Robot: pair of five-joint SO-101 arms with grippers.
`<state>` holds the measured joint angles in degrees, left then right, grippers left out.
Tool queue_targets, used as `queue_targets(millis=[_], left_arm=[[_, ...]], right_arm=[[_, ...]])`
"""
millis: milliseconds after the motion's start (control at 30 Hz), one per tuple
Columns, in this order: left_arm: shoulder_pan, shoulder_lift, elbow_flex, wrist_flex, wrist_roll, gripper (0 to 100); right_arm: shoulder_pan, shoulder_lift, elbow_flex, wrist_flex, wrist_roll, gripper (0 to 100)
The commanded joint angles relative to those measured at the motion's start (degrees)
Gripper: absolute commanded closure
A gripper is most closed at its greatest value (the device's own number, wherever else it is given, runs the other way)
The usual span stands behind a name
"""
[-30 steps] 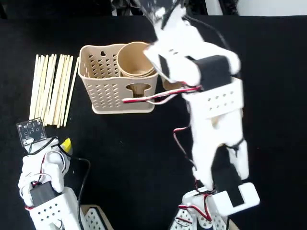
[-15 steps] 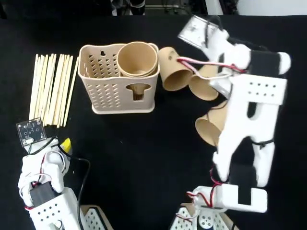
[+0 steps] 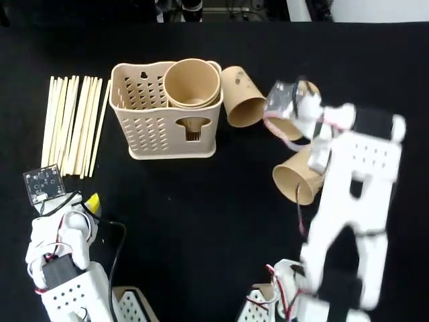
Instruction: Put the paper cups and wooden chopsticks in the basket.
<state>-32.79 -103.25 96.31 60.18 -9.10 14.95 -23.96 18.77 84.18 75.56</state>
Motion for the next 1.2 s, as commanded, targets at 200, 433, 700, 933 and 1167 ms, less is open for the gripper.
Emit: queue_targets(millis=[200, 433, 700, 933, 1167], left_arm=[[0.48, -0.35, 0.84, -0.09, -0.26, 70], [0.48, -0.35, 0.84, -0.09, -0.26, 70], [0.48, -0.35, 0.84, -0.09, -0.26, 70], [0.48, -0.35, 0.84, -0.09, -0.26, 70], [0.48, -0.35, 0.84, -0.18, -0.26, 70]], right_arm=[[-0.62, -21.58, 32.4, -23.12, -4.13, 79.0], [-1.32, -19.47, 46.02, -45.54, -10.02, 79.3], [-1.23, -17.36, 48.31, -52.84, -11.69, 81.5], [-1.32, -18.77, 48.13, -53.36, -11.69, 97.8], [0.88, -25.27, 46.81, -53.54, -17.32, 98.7]])
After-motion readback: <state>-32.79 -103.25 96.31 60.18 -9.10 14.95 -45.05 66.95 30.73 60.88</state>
